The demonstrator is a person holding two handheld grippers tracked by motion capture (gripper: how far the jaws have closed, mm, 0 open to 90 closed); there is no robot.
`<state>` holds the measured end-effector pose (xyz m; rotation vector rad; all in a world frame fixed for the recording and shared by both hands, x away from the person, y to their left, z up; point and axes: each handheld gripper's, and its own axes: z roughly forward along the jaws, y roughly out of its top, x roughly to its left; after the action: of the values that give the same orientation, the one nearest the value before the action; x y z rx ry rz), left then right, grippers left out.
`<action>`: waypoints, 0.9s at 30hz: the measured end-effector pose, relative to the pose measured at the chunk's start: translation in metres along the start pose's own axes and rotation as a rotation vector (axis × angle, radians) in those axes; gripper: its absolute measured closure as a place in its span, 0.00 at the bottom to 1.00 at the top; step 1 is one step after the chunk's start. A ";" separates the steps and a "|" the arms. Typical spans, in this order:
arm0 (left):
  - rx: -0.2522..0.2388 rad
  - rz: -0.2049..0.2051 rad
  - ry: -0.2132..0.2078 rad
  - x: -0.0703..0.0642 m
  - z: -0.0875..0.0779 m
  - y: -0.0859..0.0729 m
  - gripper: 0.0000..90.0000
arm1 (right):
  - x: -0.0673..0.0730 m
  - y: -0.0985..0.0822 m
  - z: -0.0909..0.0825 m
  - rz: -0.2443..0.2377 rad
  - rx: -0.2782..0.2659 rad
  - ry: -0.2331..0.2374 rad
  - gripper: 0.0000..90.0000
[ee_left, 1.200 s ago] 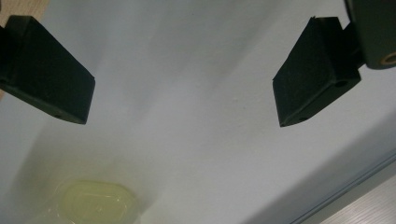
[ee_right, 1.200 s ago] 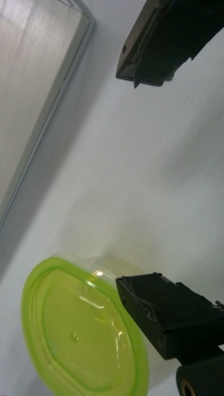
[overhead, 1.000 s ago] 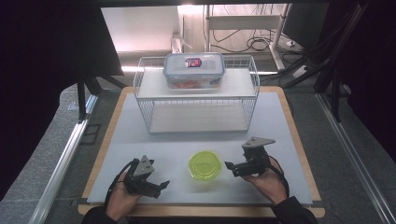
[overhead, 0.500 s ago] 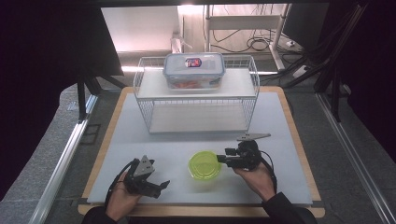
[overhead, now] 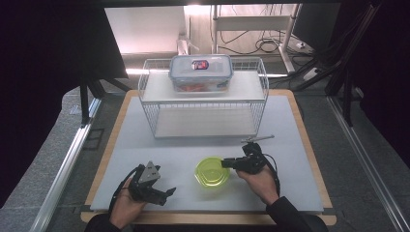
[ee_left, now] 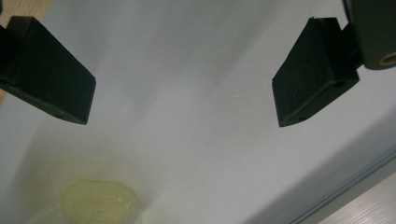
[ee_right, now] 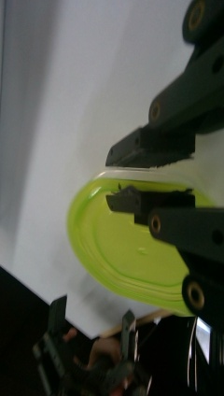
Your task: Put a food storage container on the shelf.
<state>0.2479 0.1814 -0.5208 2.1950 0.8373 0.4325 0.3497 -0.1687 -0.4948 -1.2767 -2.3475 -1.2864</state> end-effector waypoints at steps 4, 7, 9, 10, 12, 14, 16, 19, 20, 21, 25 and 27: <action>-0.002 -0.002 0.002 0.001 -0.001 0.000 0.07 | 0.000 0.001 0.001 0.033 0.018 0.045 0.89; -0.002 -0.001 0.002 0.001 -0.001 0.000 0.07 | -0.001 0.003 0.000 0.070 0.014 0.105 0.90; -0.002 0.000 0.003 0.000 -0.001 0.000 0.07 | 0.000 0.003 -0.001 0.090 0.010 0.141 0.91; -0.002 0.001 0.003 0.000 -0.001 0.000 0.07 | 0.000 0.004 -0.001 0.093 0.004 0.152 0.91; -0.003 0.000 0.004 0.000 -0.001 0.000 0.07 | 0.001 0.005 -0.002 0.093 0.003 0.156 0.92; -0.003 -0.001 0.004 0.001 -0.001 0.000 0.07 | 0.001 0.006 -0.003 0.104 -0.004 0.175 0.92; -0.004 0.000 0.004 0.001 -0.001 0.000 0.07 | 0.001 0.007 -0.004 0.106 -0.011 0.185 0.93; -0.002 0.001 0.004 0.000 -0.001 0.000 0.07 | 0.001 0.009 -0.006 0.100 -0.013 0.196 0.93; -0.002 0.001 0.004 0.000 -0.001 0.000 0.07 | 0.002 0.009 -0.005 0.096 -0.015 0.193 0.93; -0.002 0.001 0.003 0.000 -0.001 0.000 0.07 | 0.003 0.009 -0.005 0.089 -0.017 0.193 0.93; -0.002 0.001 0.003 0.000 -0.001 0.000 0.07 | 0.008 0.010 -0.005 -0.006 0.003 0.104 0.90; -0.001 0.002 0.003 0.000 -0.001 0.000 0.07 | 0.007 0.008 -0.005 -0.019 0.003 0.076 0.89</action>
<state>0.2476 0.1815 -0.5204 2.1947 0.8365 0.4368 0.3502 -0.1659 -0.4828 -1.1858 -2.3135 -1.3125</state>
